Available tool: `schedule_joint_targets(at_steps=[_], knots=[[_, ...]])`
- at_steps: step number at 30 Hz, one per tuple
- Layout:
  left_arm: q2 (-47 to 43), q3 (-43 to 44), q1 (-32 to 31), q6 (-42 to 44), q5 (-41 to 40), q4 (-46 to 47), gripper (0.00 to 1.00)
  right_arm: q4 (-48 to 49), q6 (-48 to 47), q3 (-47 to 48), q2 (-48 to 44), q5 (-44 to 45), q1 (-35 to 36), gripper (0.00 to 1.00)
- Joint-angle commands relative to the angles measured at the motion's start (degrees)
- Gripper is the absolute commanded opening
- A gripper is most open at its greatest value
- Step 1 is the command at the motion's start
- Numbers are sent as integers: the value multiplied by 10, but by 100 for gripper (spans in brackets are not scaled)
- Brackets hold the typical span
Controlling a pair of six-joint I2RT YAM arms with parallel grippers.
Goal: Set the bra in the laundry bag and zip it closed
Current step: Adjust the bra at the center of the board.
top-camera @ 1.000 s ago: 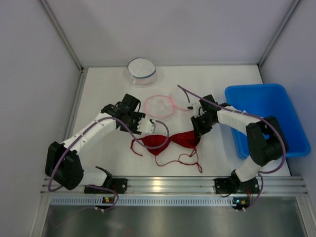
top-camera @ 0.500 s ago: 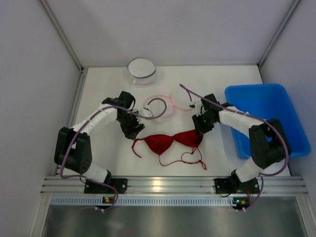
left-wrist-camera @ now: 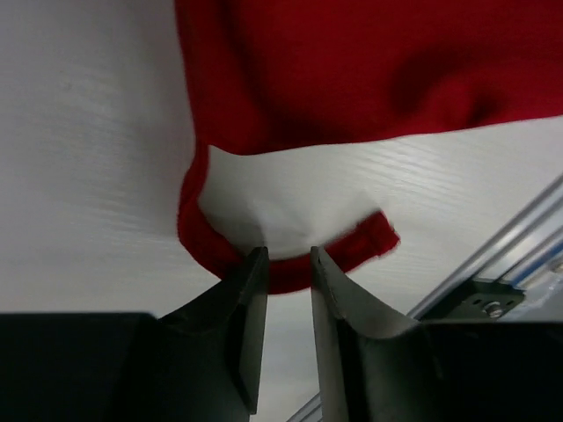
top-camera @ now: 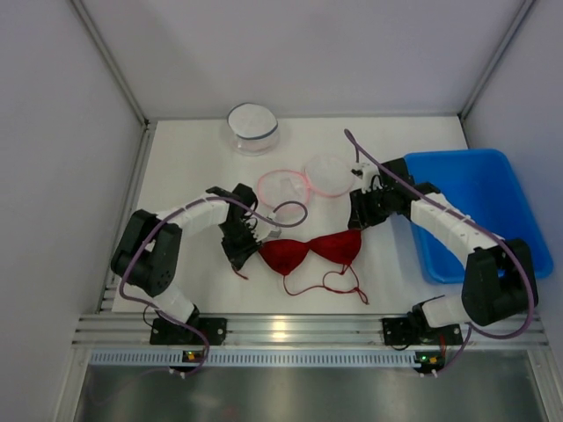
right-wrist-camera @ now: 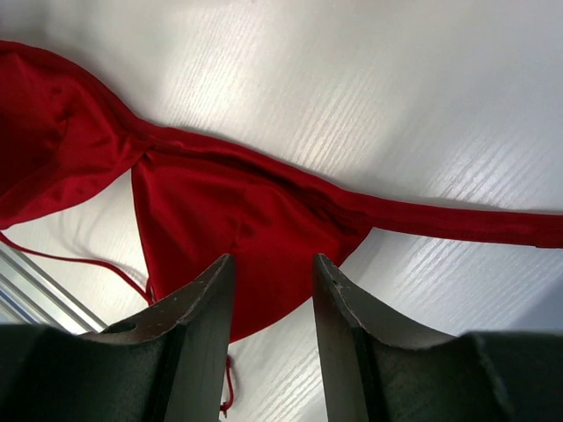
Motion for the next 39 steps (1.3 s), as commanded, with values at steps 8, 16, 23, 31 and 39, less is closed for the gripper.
schedule_joint_targets(at_steps=[8, 16, 23, 31, 39], knots=[[29, 1, 76, 71, -199, 60, 12, 6, -17, 24, -1, -28, -12, 41], [6, 64, 136, 135, -161, 65, 30, 2, -25, 27, 20, -43, -12, 41], [-11, 36, 161, 157, -96, 49, 41, -10, -38, 28, 20, -43, -13, 42], [13, 33, 167, 159, -53, 59, 47, -15, -43, 31, 23, -43, -13, 43], [14, 14, 172, 180, -41, 67, 24, -17, -44, 35, 21, -43, -12, 43]])
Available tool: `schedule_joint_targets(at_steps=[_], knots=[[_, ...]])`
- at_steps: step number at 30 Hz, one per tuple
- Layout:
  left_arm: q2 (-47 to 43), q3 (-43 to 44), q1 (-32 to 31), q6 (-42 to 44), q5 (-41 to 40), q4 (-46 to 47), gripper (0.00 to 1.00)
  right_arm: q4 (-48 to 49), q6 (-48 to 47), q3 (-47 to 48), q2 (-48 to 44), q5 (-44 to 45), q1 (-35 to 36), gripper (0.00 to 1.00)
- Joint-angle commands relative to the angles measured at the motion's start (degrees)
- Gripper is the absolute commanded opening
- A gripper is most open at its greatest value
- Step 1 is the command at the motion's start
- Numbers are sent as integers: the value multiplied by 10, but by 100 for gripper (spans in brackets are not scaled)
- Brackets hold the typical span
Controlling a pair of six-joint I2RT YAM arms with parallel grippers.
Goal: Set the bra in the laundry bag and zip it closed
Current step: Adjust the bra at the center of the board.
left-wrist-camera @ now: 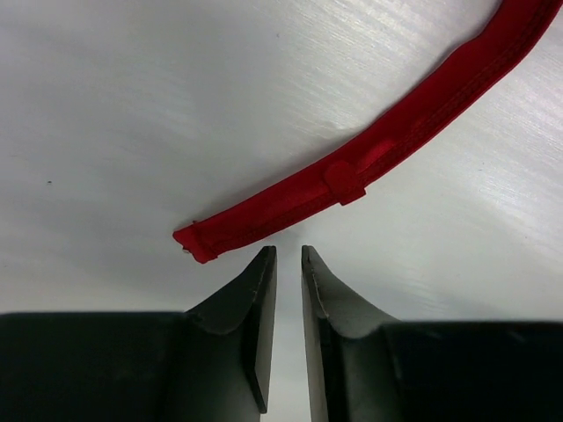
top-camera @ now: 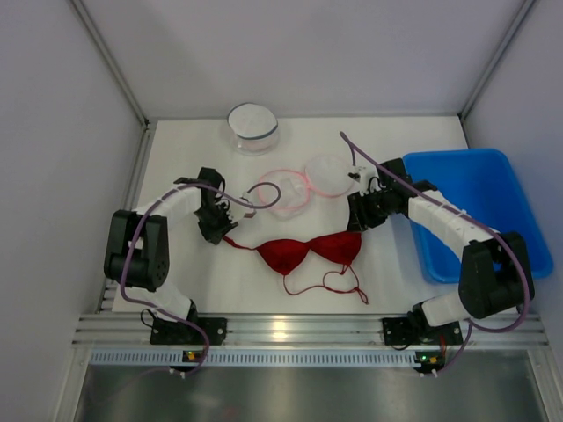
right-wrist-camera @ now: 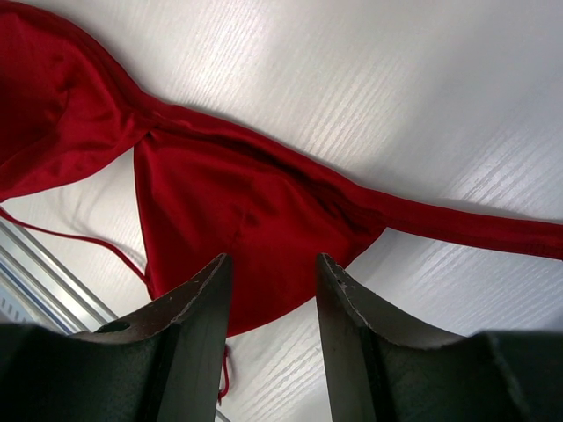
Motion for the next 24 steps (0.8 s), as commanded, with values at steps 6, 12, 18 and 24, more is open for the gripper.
schedule_joint_targets(at_steps=[6, 12, 18, 24], knots=[[-47, -19, 11, 46, -5, 6, 33, 0, -9, 30, -3, -14, -8, 43], [-79, -10, 11, 94, -14, 10, 51, -1, -9, 36, 3, -17, -7, 46], [-40, 10, 16, 166, 29, 16, 59, -10, -16, 43, 3, -14, -7, 73], [25, 48, 23, 191, 69, 21, 60, -20, -26, 40, -11, -3, -8, 89]])
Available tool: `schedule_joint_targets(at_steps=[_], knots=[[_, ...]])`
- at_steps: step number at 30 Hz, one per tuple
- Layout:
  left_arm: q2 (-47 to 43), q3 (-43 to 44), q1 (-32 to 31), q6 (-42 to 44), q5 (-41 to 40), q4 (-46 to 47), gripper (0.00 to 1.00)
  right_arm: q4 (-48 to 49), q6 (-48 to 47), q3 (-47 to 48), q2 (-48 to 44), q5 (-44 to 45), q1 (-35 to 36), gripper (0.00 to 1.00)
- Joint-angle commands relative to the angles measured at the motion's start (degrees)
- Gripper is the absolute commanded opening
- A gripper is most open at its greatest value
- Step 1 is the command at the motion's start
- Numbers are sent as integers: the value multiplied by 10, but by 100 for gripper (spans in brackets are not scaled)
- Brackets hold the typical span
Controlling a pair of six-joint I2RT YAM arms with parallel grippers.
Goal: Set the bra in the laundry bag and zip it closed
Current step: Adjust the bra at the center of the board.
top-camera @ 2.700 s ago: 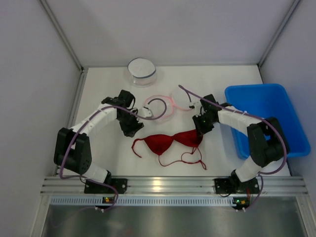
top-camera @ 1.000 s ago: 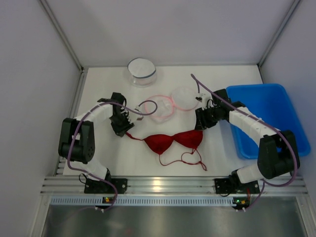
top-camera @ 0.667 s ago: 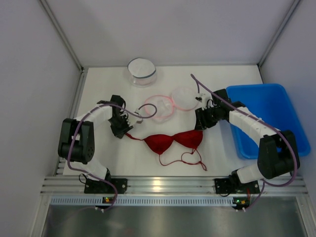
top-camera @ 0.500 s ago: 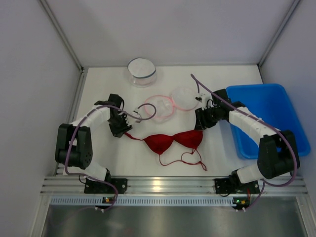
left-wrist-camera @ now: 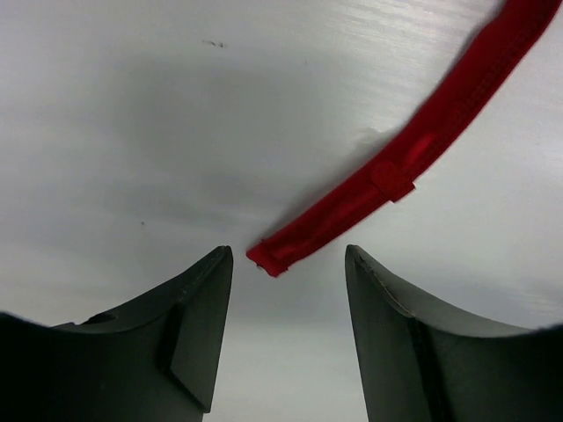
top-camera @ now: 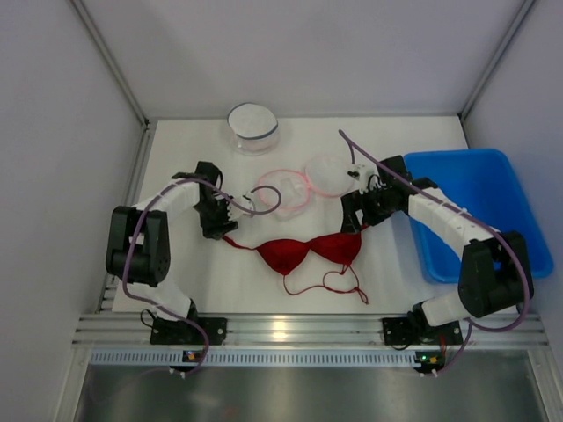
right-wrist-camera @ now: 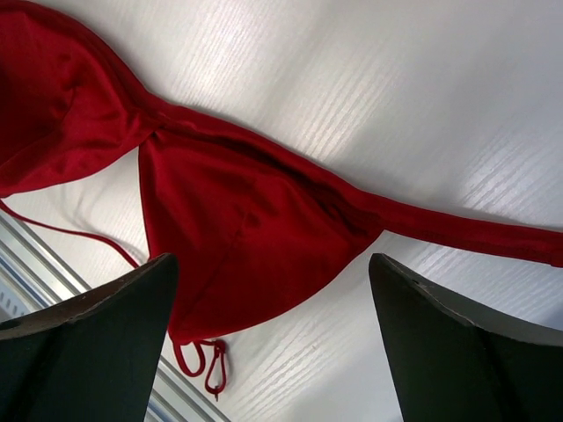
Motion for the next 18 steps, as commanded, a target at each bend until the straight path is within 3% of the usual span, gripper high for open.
schedule_joint_targets(at_steps=[1, 4, 6, 7, 11, 15, 18], knots=[[38, 31, 10, 41, 42, 16, 58, -11, -15, 22, -16, 5, -7, 91], [35, 9, 16, 72, 27, 16, 49, -18, -22, 21, -24, 12, -7, 99], [23, -11, 22, 92, 16, 16, 42, -20, -28, 17, -28, 12, -10, 99], [12, -28, 30, 106, 10, 16, 33, -22, -30, 15, -30, 11, -10, 99], [2, -44, 68, 130, 0, 5, 13, -15, -33, 9, -23, -1, -10, 97], [-6, -26, 117, 145, 9, -27, 1, -11, -32, 14, -13, -16, -10, 96], [-23, -5, 141, 154, 8, -58, 0, -10, -34, 15, -6, -26, -10, 95]])
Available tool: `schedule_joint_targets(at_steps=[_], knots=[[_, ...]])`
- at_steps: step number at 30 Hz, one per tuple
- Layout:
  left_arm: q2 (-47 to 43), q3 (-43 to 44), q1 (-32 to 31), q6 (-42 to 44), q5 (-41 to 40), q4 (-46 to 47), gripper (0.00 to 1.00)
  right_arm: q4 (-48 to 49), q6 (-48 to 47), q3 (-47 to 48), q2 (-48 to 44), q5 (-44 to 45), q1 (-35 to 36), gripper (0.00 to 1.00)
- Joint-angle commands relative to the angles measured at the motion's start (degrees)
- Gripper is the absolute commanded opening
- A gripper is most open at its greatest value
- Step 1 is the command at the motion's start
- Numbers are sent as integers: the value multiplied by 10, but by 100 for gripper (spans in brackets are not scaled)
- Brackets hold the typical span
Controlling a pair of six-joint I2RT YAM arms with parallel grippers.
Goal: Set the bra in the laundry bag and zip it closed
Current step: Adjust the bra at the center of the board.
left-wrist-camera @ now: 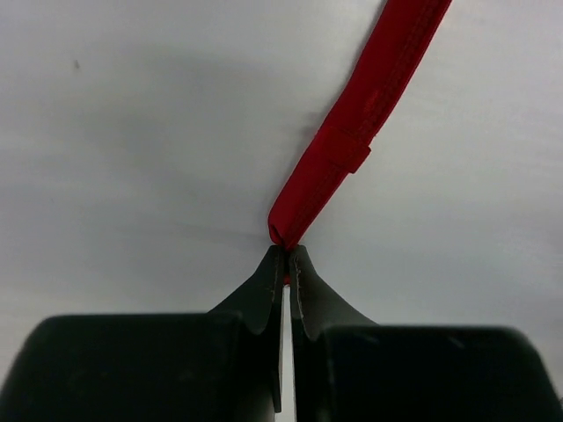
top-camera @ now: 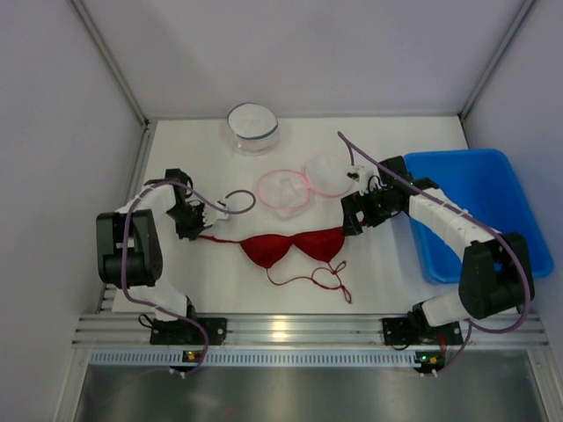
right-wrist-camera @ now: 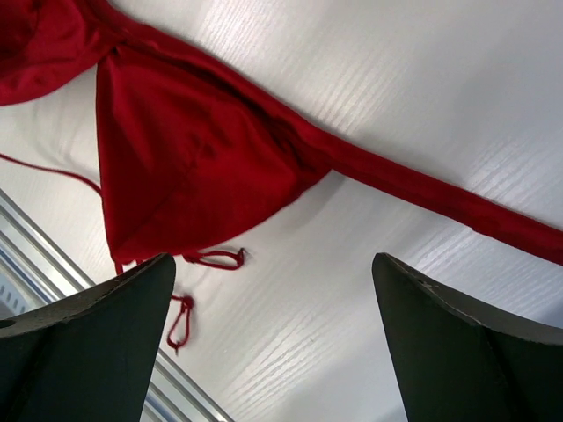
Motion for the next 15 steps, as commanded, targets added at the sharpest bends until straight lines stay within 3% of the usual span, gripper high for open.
schedule_joint_targets(at_steps=[1, 6, 15], knots=[[-36, 32, 29, 42, 7, -71, 0, 5, -11, 14, 3, -25, -9, 93], [-63, 119, 30, -37, 59, -137, 0, 16, -2, 8, 11, -40, -8, 90], [-75, 199, -125, -278, 152, -192, 0, 18, -1, 14, 5, -31, -8, 88]])
